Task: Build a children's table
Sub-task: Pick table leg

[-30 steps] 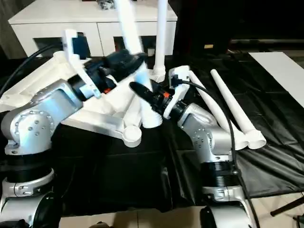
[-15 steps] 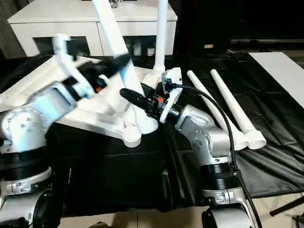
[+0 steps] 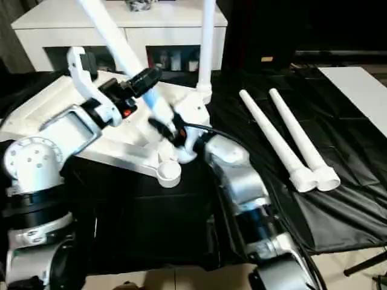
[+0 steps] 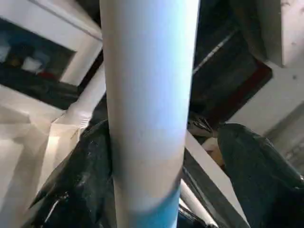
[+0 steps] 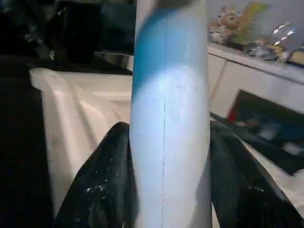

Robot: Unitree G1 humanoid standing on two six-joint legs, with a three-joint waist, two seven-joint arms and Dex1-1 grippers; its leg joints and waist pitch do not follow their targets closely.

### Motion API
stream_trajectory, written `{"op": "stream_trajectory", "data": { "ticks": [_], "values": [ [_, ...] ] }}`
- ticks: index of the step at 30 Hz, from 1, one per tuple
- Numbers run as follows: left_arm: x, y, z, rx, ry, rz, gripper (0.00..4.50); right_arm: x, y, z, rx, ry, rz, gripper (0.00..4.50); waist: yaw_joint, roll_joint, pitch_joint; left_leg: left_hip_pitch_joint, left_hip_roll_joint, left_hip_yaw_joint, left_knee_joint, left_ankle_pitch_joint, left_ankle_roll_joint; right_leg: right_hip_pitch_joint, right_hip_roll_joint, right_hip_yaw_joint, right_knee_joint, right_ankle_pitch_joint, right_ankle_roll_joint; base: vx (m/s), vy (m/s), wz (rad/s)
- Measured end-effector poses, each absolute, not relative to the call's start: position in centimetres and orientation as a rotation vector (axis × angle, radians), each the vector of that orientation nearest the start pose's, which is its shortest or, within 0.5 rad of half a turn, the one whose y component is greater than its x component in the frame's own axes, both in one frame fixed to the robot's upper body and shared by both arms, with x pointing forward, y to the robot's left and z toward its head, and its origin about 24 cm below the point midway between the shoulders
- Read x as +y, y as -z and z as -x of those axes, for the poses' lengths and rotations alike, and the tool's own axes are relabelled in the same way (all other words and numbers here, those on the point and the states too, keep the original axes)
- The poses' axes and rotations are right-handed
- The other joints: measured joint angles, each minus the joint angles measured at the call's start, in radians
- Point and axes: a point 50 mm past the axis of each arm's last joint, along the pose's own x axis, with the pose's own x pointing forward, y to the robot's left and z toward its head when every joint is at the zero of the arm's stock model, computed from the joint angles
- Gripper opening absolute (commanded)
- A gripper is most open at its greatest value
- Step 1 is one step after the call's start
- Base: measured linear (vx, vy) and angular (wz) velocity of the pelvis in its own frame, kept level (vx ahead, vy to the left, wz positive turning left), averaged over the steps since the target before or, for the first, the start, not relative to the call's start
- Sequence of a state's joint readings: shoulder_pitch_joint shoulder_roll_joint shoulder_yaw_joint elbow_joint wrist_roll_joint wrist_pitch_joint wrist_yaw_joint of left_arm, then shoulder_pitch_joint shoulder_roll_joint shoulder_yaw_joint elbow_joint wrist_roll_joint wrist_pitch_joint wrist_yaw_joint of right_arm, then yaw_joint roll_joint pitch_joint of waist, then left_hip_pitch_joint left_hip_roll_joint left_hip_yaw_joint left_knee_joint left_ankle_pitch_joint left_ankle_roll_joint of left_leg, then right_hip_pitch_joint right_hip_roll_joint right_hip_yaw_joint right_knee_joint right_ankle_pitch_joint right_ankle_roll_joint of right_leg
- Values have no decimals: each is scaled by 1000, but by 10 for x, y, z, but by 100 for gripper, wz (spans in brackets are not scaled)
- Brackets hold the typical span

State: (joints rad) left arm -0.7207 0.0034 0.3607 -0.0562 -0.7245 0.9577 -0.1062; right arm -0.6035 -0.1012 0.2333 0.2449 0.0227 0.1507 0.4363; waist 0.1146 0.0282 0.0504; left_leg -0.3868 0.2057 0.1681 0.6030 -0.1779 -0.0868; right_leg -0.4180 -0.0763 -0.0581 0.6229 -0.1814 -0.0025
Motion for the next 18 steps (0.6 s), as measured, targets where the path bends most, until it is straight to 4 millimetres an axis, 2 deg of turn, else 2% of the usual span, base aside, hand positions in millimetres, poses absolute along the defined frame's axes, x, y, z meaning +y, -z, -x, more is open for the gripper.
{"op": "stream_trajectory", "data": {
  "ticks": [7, 18],
  "values": [
    [120, -191, -338, 113, 489, 690, 273, -38, -132, -334, -200, -698, 450, 181, -2, 0, 0, 0, 0, 0, 0, 0, 0, 0, 0, -1, 0, 0, 0, 0, 0, 0],
    [127, -191, -342, 94, 425, 720, 196, -25, -132, -334, -223, -642, 473, 181, -2, 0, 0, 0, 0, 0, 0, 0, 0, 0, 0, -1, 0, 0, 1, 0, 0, 0]
  ]
}}
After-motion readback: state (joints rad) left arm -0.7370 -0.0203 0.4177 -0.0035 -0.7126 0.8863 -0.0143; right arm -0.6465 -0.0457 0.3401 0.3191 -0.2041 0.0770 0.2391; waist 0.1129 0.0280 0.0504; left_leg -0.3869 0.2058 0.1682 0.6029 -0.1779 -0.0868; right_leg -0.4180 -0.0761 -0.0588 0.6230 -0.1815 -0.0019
